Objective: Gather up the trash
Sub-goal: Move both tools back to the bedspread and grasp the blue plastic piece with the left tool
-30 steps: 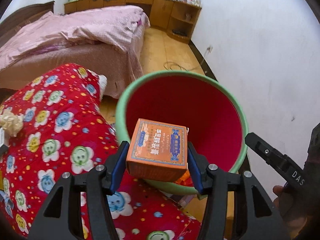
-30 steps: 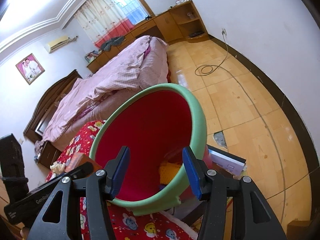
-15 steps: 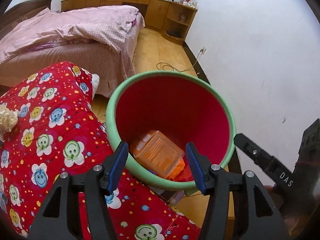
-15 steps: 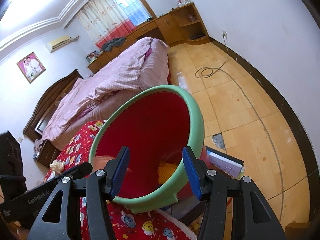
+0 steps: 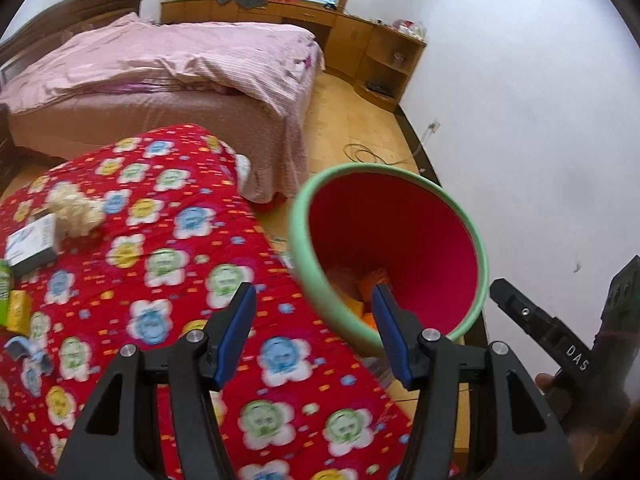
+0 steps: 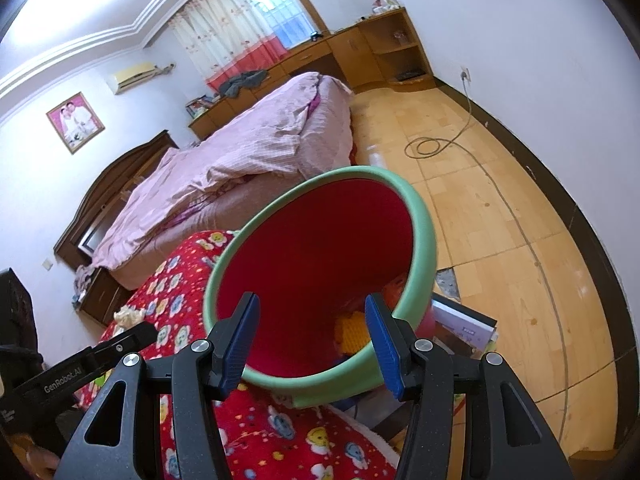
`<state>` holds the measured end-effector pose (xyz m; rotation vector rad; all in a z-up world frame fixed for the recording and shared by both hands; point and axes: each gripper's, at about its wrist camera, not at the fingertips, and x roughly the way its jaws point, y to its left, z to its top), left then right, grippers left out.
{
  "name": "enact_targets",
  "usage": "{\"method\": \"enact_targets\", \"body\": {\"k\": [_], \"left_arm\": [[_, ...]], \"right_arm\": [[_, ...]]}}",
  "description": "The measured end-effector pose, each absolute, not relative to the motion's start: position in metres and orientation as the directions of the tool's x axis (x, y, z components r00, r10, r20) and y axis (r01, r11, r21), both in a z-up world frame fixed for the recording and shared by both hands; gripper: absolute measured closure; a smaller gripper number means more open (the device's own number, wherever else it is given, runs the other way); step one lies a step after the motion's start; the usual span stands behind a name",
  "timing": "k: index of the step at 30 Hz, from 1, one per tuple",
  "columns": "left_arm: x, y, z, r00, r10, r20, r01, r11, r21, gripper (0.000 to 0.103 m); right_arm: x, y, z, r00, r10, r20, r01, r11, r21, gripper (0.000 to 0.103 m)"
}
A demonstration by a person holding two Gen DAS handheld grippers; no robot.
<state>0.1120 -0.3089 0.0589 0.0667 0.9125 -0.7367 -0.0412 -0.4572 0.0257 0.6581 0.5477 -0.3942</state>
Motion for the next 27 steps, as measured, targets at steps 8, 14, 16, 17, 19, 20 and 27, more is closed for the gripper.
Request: {"method": "enact_targets", "body": {"k": [8, 14, 16, 17, 19, 20, 27], "left_arm": [[0.126, -0.245, 0.063, 0.486, -0.465, -0.74, 0.502, 0.841, -0.199, 0.043], [0.14, -0.191, 0.057, 0.535, -0.373, -0.758, 0.397, 0.903, -0.164, 0.043], [0.144, -0.175, 0.055, 0.547, -0.348, -0.761, 0.366, 0.917, -0.156, 0.043], [0.146, -0.167, 0.054, 0.552, -0.336, -0.763, 0.355, 0.923, -0.149, 0.043], [0.149, -0.153, 0.05, 0.559, -0.309, -0.77, 0.333, 0.934, -0.133, 0.043], [0.151, -0.148, 0.049, 0.556, -0.298, -0.776, 0.327, 0.937, -0.125, 0.043], [0.163, -0.116, 0.027, 0.531, -0.226, -0.817, 0.287, 0.955, -0.077, 0.038]], "right_arm": [[-0.029, -0.434, 0.029, 0.794, -0.12, -0.595, 0.461, 0.757, 0.462, 0.047], [-0.018, -0.416, 0.028, 0.791, -0.073, -0.608, 0.426, 0.778, 0.461, 0.047], [-0.015, -0.41, 0.028, 0.789, -0.068, -0.611, 0.42, 0.784, 0.456, 0.047], [-0.013, -0.407, 0.028, 0.788, -0.062, -0.613, 0.416, 0.788, 0.453, 0.047], [-0.011, -0.404, 0.027, 0.784, -0.056, -0.618, 0.411, 0.792, 0.45, 0.047], [-0.01, -0.402, 0.026, 0.782, -0.051, -0.621, 0.409, 0.794, 0.45, 0.047], [-0.002, -0.388, 0.022, 0.762, -0.032, -0.647, 0.402, 0.807, 0.433, 0.047]]}}
